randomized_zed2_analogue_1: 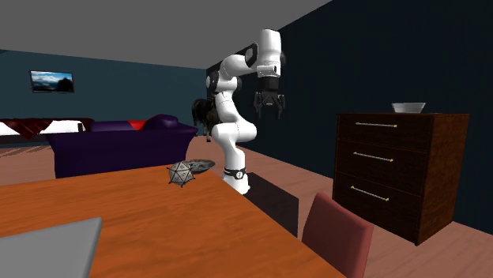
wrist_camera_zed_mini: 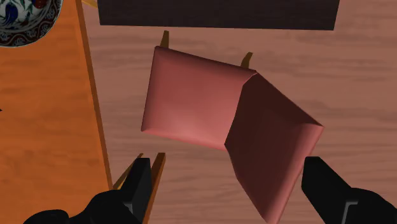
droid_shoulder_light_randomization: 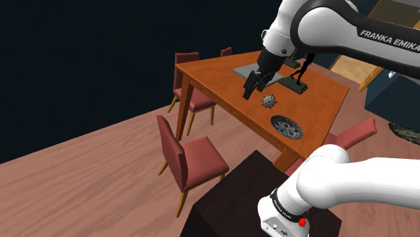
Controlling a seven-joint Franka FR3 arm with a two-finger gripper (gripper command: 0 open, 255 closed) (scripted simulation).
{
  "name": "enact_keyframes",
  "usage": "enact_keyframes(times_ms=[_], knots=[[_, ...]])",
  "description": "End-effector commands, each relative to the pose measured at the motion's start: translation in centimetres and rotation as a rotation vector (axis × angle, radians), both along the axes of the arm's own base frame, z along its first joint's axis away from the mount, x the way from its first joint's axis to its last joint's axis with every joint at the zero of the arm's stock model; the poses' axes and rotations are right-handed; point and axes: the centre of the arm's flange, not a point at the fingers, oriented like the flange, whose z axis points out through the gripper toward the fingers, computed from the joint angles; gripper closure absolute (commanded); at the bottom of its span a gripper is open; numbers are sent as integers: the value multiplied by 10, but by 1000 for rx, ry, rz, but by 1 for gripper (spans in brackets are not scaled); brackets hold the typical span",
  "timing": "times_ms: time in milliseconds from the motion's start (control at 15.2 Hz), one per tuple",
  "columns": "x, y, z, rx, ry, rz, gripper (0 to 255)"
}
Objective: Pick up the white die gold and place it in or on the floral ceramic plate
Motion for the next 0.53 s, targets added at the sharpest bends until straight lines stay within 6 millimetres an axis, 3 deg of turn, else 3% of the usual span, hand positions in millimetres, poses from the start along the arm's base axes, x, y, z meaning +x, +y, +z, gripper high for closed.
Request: enact_keyframes(times_ms=[0,462], knots=[[0,0,0,0,0,0,0],[-2,-91,-29,21,11,14,0]])
